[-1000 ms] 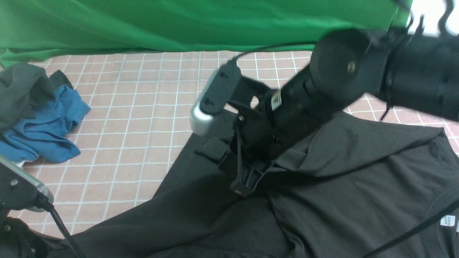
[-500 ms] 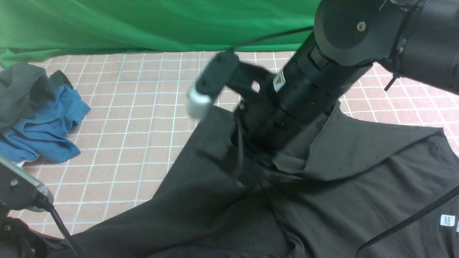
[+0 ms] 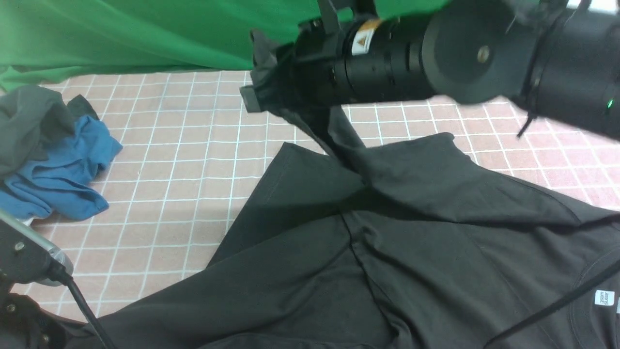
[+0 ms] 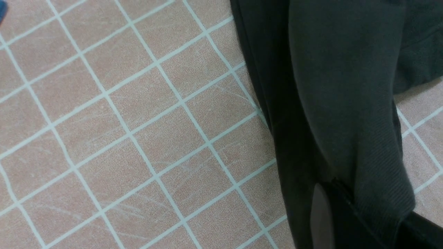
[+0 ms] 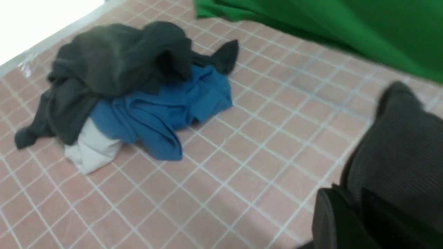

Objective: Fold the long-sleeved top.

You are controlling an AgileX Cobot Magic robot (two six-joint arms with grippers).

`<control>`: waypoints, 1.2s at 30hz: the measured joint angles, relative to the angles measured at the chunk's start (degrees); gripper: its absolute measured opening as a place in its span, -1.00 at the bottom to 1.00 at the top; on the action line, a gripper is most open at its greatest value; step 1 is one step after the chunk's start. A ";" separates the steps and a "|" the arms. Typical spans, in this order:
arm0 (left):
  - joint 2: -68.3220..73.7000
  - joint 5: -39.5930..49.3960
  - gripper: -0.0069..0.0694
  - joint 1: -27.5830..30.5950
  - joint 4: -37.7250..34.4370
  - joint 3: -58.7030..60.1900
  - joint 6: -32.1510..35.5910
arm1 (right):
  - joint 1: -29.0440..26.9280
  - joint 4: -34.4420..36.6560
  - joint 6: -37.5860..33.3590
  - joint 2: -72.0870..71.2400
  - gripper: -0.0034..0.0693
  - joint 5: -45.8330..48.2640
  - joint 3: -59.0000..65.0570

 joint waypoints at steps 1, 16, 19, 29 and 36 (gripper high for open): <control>0.00 0.00 -0.76 0.00 0.00 0.00 0.00 | 0.00 0.34 2.01 0.00 -0.68 -0.23 1.73; 0.00 -0.19 -0.76 0.00 0.19 0.00 -0.07 | 8.29 -9.36 -6.29 -0.97 0.46 13.60 5.15; 0.00 -0.07 -0.76 0.00 0.19 0.00 -0.07 | 4.12 -21.67 -7.09 -0.90 0.47 16.27 4.33; 0.00 0.10 -0.76 0.00 1.04 0.00 -0.02 | -22.44 -28.85 3.29 5.71 0.47 26.18 2.10; 0.00 0.10 -0.76 0.00 1.28 0.00 -0.02 | -35.84 -25.08 6.92 7.78 0.56 34.96 2.22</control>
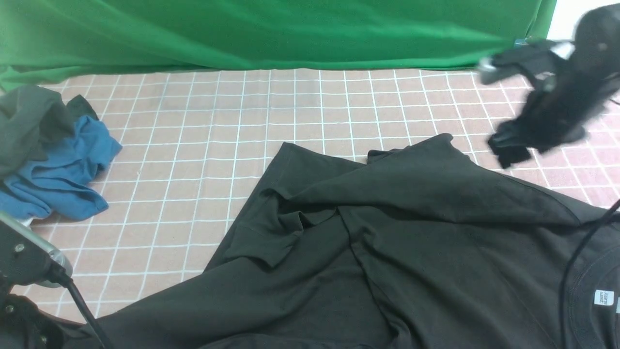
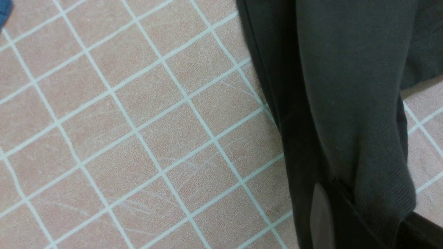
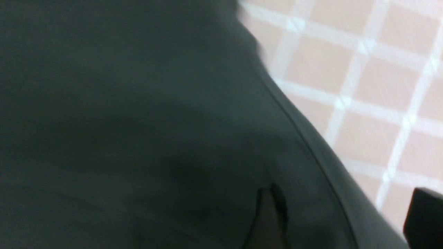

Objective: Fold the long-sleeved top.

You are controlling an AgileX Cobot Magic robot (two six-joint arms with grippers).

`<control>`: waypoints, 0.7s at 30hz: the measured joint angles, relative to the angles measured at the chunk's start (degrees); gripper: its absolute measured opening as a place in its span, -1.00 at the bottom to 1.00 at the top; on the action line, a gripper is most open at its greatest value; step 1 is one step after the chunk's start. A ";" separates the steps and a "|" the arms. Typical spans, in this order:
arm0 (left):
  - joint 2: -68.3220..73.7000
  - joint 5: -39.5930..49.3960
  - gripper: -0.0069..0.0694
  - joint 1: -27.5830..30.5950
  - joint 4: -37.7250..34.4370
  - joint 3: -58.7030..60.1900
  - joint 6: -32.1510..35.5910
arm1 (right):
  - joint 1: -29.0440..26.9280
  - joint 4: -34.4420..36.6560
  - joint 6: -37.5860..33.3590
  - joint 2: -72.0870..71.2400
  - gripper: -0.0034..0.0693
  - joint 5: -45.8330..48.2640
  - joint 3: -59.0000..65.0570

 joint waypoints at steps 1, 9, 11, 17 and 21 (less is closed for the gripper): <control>0.00 0.12 -0.76 0.00 0.32 0.00 0.00 | -1.26 0.20 1.06 0.22 0.60 0.97 0.24; 0.00 2.24 -0.76 0.00 1.80 0.00 0.00 | -4.06 0.25 2.54 0.37 0.66 6.58 5.45; 0.00 2.26 -0.76 0.00 2.24 0.00 0.00 | -4.06 -0.04 2.05 0.49 0.66 4.10 8.76; 0.00 2.39 -0.75 0.00 2.42 0.00 0.00 | -4.06 -3.59 2.05 2.47 0.67 -9.85 12.54; 0.00 3.24 -0.70 0.00 2.49 0.00 0.00 | -4.06 -4.03 2.05 2.86 0.66 -13.83 12.59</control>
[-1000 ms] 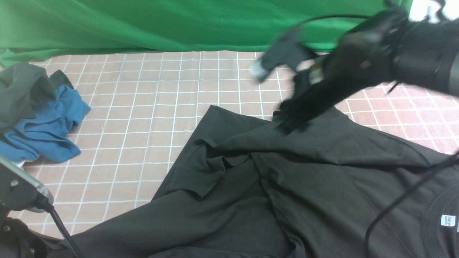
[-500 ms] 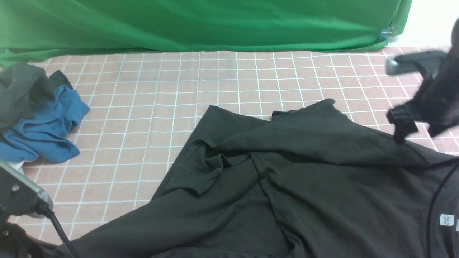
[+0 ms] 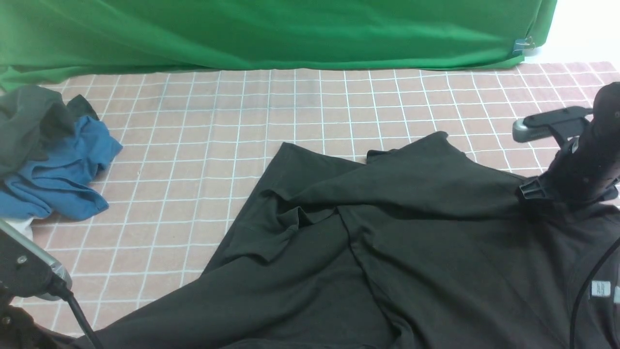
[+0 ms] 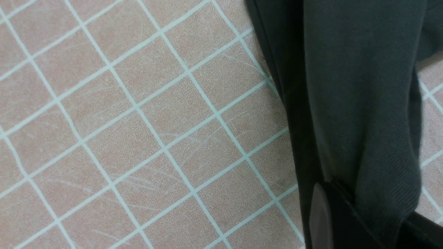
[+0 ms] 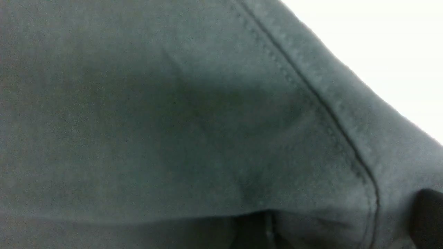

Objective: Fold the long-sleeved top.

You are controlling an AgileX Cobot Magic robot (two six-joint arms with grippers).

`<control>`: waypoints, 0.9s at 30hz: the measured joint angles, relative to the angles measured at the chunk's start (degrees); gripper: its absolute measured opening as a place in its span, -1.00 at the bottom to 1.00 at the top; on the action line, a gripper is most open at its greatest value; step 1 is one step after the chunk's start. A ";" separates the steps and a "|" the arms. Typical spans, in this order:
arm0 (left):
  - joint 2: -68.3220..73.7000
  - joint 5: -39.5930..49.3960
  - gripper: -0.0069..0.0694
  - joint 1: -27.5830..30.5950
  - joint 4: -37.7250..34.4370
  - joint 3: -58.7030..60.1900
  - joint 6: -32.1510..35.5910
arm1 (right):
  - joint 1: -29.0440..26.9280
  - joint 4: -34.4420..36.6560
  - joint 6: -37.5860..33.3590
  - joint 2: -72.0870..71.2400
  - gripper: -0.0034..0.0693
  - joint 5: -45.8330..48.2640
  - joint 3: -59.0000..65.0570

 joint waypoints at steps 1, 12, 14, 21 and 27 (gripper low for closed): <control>0.00 1.10 -0.66 0.00 0.15 0.00 -0.18 | 0.00 0.00 -0.40 0.06 0.60 -0.89 0.00; 0.00 4.08 0.24 0.00 0.92 -0.16 -7.65 | 0.00 -0.22 -2.79 0.30 -0.73 -2.60 0.00; 0.00 3.33 0.30 0.00 0.83 -0.65 -10.91 | 0.00 -0.22 -2.85 0.00 -0.76 -2.31 0.00; 6.17 -12.66 -0.39 0.00 -19.14 -3.50 3.48 | -0.08 -0.22 -2.91 -3.32 -0.76 -0.90 -1.15; 28.50 -16.81 -0.76 0.00 -34.21 -12.31 21.47 | -0.08 -0.22 -2.91 -3.96 -0.76 -0.47 -2.87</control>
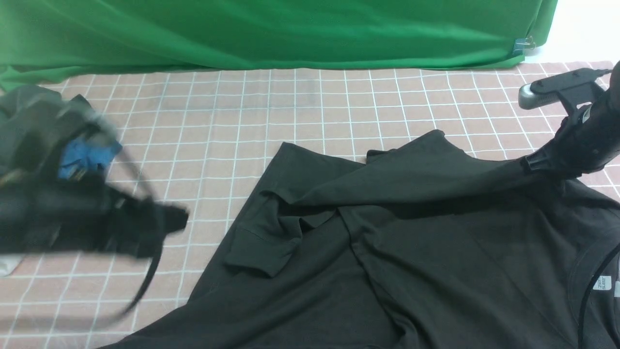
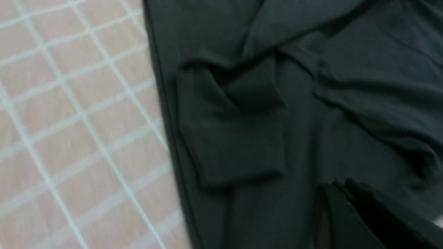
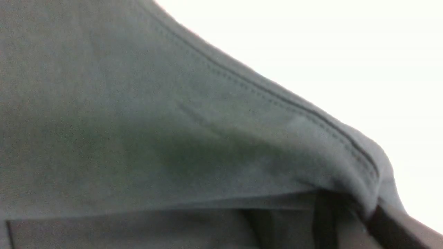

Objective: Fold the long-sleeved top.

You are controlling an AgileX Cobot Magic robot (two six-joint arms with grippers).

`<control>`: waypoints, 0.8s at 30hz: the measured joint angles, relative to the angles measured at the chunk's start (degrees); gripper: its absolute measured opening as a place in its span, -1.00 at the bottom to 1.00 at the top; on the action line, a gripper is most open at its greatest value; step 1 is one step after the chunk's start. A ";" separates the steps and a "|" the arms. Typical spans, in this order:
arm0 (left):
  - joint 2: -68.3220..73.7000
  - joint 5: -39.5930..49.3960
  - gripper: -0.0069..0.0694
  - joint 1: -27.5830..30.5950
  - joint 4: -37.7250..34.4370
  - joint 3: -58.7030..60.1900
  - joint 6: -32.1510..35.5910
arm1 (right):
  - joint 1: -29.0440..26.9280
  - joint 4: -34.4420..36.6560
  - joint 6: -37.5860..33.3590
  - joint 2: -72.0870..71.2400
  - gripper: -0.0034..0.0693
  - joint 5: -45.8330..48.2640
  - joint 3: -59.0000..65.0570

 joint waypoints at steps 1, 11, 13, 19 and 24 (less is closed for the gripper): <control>4.81 -0.56 -0.75 0.00 0.18 -2.50 0.81 | 0.00 0.00 0.00 0.00 -0.75 0.11 0.00; 29.45 -7.36 -0.65 -13.18 15.41 -28.10 -5.76 | 0.00 0.00 0.00 0.00 -0.72 -0.05 0.00; 33.20 -7.81 -0.58 -14.97 17.44 -33.58 -8.09 | 0.00 0.00 0.00 0.00 -0.72 -0.05 0.00; 47.83 -7.04 -0.04 -17.75 22.33 -49.44 -8.29 | 0.00 0.00 0.00 0.00 -0.70 -0.05 0.00; 58.13 -6.86 0.34 -18.10 27.56 -58.64 -8.08 | 0.00 0.00 -0.06 0.00 -0.68 -0.05 0.00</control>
